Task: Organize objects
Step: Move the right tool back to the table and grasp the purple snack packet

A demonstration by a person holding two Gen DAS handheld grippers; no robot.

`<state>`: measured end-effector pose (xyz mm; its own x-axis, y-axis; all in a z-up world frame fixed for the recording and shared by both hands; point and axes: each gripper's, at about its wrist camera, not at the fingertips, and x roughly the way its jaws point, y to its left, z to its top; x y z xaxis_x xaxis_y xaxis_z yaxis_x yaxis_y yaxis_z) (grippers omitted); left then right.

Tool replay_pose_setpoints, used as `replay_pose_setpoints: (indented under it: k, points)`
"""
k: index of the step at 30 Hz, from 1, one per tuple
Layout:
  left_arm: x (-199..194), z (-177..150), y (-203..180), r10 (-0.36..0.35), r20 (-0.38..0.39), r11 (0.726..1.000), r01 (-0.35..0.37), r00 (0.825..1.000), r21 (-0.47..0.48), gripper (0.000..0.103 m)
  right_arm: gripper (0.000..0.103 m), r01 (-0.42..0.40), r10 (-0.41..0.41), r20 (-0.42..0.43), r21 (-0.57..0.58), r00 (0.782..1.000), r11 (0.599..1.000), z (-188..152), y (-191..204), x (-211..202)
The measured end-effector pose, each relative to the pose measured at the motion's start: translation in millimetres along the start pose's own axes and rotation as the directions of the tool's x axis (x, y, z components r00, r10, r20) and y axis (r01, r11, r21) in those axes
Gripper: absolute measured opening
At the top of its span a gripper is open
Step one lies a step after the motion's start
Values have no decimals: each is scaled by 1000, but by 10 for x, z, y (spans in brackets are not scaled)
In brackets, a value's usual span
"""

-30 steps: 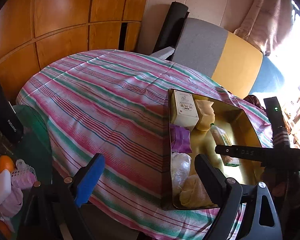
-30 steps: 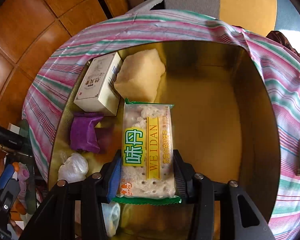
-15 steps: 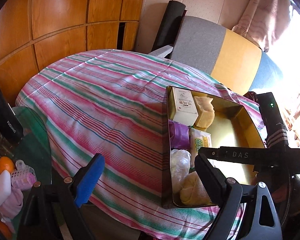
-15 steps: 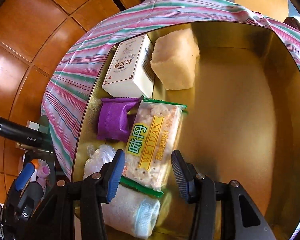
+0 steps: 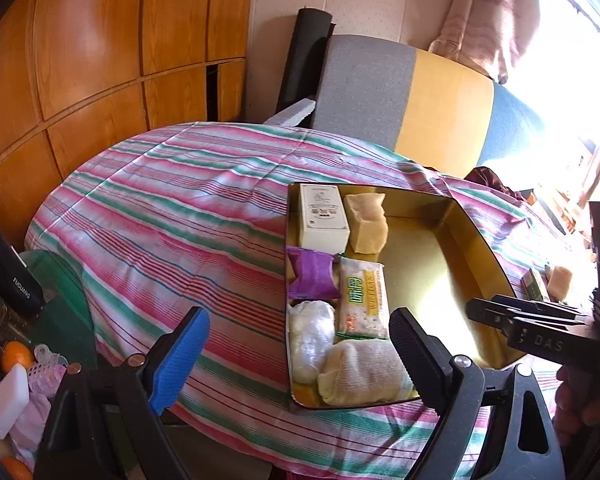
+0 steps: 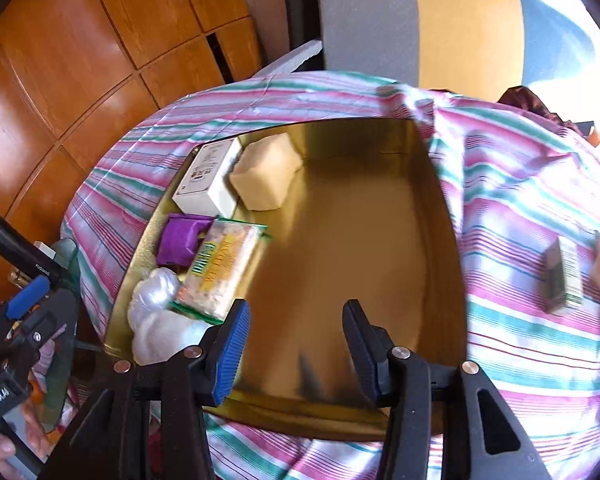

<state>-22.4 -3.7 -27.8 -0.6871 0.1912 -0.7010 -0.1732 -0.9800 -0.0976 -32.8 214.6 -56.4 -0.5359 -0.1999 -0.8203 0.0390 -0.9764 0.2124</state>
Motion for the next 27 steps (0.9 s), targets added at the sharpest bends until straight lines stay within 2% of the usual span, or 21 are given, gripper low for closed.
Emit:
replay_pose_setpoints:
  k: [5, 10, 14, 17, 21, 25, 27]
  points:
    - [-27, -21, -203, -20, 0, 998, 20, 1000, 56, 92, 50, 58, -59, 45, 18, 997, 998, -146, -261, -258]
    - [-13, -51, -406, -50, -14, 994, 52, 999, 100, 92, 50, 106, -114, 74, 98, 991, 989, -310, -695, -556]
    - [-2, -67, -582, -75, -24, 987, 78, 997, 143, 92, 50, 170, -187, 93, 170, 978, 971, -426, -1116, -820]
    - [7, -64, -739, -104, -31, 979, 107, 994, 171, 92, 50, 227, -256, 93, 247, 962, 942, -551, -1520, -1035]
    - [4, -83, -988, -151, -42, 961, 156, 988, 226, 92, 50, 311, -370, 78, 399, 926, 863, -798, -2186, -1417]
    - [20, -87, -1242, -191, -60, 941, 200, 980, 274, 92, 50, 366, -486, 54, 589, 872, 721, -1130, -2868, -1863]
    - [37, -91, -1357, -208, -74, 930, 221, 975, 293, 92, 50, 372, -519, 31, 660, 854, 652, -1302, -3132, -2005]
